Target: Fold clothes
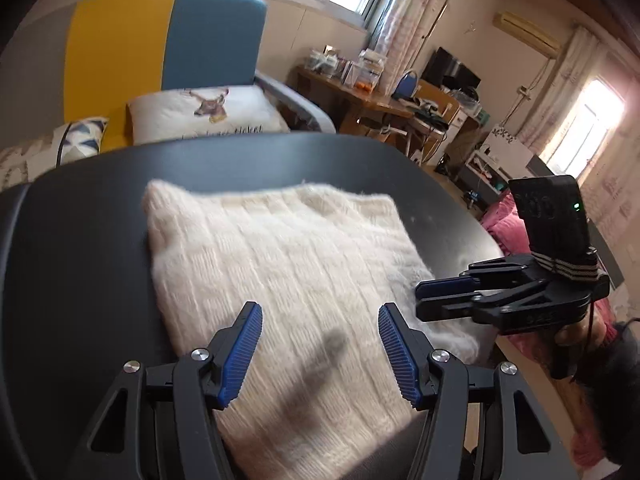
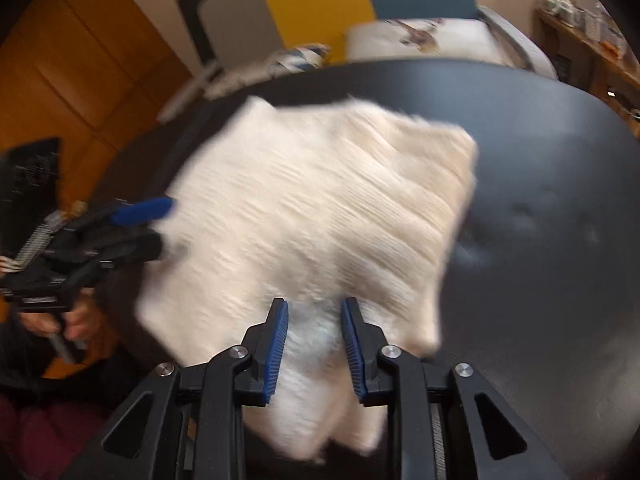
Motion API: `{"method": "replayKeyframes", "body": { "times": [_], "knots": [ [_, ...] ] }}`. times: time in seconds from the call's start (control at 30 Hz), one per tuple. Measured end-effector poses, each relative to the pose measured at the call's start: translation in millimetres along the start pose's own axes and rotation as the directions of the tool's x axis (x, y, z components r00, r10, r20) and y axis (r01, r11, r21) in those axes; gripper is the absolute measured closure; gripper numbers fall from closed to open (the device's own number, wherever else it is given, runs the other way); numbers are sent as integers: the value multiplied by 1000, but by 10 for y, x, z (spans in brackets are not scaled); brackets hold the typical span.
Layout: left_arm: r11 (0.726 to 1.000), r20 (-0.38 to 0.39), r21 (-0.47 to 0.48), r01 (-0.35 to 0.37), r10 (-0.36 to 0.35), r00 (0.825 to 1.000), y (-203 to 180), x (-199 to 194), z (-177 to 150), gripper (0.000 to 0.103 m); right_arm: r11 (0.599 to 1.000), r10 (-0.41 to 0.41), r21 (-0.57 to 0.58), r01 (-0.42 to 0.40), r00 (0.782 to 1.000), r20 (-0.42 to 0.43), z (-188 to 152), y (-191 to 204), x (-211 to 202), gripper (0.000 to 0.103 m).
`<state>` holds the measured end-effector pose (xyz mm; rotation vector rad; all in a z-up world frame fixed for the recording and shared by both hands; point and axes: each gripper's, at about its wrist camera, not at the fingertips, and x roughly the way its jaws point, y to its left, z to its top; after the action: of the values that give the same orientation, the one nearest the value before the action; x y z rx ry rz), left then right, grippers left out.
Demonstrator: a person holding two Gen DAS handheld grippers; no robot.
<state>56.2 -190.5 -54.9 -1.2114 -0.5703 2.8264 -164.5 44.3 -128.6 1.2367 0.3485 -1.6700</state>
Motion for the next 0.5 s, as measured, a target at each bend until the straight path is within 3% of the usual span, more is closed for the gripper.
{"method": "replayKeyframes", "body": {
  "times": [0.07, 0.17, 0.23, 0.3, 0.37, 0.5],
  "knots": [
    [999, -46, 32, -26, 28, 999, -56, 146, -94, 41, 1000, -24, 13, 24, 1000, 17, -63, -37, 24, 81],
    [991, -28, 95, -90, 93, 995, -170, 283, -169, 39, 999, -39, 19, 39, 998, 39, -101, -46, 10, 81],
    [994, -5, 84, -77, 78, 997, -185, 207, -150, 38, 999, -37, 20, 36, 998, 44, -104, -39, -27, 80],
    [1000, 31, 22, -16, 15, 999, -103, 45, -115, 37, 998, 0, 59, -5, 997, 81, -83, -53, -189, 79],
    [995, 73, -77, 66, -60, 996, 75, -164, -99, 35, 992, 46, 114, -60, 992, 117, -74, -124, -317, 70],
    [953, 152, -271, 133, -94, 984, 607, -462, -106, 22, 935, 174, 285, -212, 973, 152, -129, -517, -303, 67]
  ]
}}
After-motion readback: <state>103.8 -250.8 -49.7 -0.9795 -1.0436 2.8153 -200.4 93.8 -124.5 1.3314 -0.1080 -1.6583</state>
